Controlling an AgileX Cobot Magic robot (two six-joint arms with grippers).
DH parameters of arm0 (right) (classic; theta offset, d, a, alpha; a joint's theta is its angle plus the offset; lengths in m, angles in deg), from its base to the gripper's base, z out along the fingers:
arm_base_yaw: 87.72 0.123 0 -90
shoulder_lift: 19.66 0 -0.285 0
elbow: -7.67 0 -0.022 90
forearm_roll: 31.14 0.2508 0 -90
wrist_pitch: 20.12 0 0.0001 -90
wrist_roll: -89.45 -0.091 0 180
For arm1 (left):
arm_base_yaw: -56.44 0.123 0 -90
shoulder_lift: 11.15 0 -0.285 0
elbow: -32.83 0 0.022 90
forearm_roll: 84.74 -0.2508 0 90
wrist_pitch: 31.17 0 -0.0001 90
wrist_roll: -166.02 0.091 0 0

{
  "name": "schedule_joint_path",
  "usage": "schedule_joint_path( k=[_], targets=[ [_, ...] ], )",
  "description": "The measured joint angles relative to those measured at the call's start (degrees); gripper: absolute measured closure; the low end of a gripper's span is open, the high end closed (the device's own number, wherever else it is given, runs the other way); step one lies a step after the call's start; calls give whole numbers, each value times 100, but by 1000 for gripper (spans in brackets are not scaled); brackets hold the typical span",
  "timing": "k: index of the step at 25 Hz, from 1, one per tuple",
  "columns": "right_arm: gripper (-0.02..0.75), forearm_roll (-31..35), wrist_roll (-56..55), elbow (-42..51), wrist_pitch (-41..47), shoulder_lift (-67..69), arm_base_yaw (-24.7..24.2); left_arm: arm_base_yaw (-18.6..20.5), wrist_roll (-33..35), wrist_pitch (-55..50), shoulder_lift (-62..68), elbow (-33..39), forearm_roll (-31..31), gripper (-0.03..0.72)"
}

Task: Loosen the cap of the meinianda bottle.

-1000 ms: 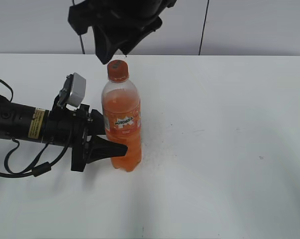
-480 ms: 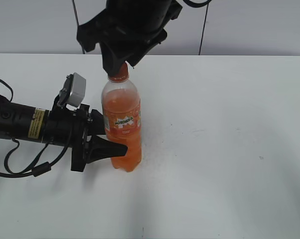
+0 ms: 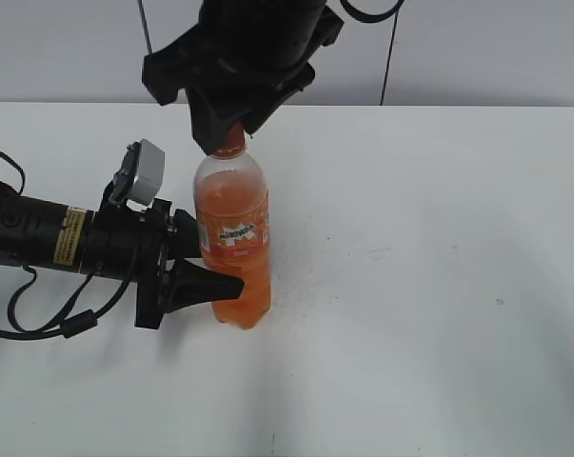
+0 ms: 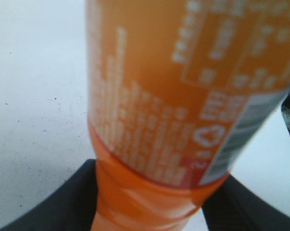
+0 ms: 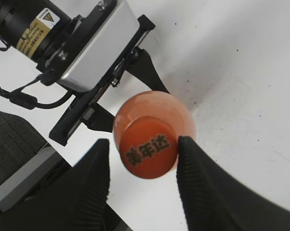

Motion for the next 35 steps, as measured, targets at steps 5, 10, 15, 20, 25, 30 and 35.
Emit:
schedule_joint_path(
  k=[5, 10, 15, 20, 25, 30, 35],
  targets=[
    [439, -1, 5, -40, 0, 34, 0, 0, 17, 0, 0, 0, -26, 294],
    [472, -5, 320, -60, 18, 41, 0, 0, 19, 0, 0, 0, -43, 294],
    [472, 12, 1902, -66, 32, 45, 0, 0, 19, -29, -16, 0, -85, 295],
    [478, -109, 4600, -83, 26, 45, 0, -1, 19, -50, -16, -10, -106, 295],
    [535, -133, 6602, -112, -24, 45, 0, -12, 14, -134, -21, -49, -148, 304],
    [538, -18, 7140, -112, -24, 45, 0, -12, 19, -140, -28, -49, -172, 305],
    [494, 140, 6839, -112, -24, 45, 0, -12, 19, -152, -27, -49, -189, 317]
  ],
)
